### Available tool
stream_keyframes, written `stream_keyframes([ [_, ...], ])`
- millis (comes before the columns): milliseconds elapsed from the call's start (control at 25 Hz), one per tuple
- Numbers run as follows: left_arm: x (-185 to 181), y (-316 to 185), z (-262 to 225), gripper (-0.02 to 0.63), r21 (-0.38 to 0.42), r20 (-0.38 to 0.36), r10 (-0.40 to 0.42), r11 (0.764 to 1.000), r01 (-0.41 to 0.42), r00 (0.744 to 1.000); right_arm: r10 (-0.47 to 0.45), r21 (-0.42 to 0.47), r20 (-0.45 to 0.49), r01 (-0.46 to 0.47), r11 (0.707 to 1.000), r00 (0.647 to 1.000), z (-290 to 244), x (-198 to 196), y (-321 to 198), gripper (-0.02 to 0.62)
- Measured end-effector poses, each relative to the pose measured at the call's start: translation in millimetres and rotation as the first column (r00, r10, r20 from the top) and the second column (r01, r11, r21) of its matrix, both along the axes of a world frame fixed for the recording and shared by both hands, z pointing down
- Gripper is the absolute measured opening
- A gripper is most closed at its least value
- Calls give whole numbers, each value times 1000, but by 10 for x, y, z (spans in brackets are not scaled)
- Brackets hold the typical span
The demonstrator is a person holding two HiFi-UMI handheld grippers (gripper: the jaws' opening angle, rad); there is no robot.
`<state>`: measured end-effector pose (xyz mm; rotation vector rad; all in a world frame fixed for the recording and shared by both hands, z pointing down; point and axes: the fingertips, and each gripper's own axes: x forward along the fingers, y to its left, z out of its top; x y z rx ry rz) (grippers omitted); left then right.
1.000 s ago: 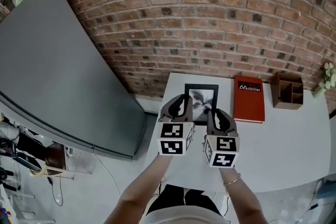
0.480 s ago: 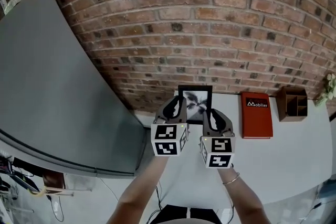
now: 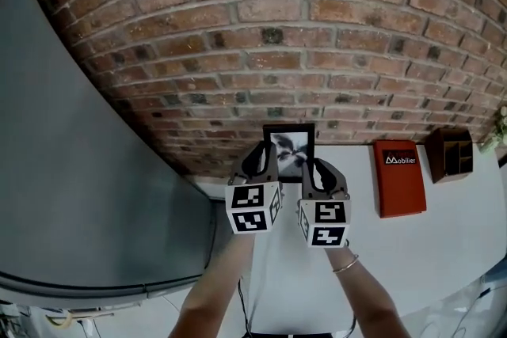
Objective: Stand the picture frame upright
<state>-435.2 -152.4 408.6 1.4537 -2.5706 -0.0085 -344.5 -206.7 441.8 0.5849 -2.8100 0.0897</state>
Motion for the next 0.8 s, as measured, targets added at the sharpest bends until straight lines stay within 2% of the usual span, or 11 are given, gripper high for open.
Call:
stream_keyframes([
  [320, -441, -291, 424, 58, -4, -5, 18, 1000, -18, 1000, 55, -37, -3, -55, 998, 998, 441, -458, -313, 75],
  [800, -646, -432, 878, 58, -36, -20, 43, 998, -43, 999, 94, -83, -28, -96, 992, 995, 926, -696, -485, 75],
])
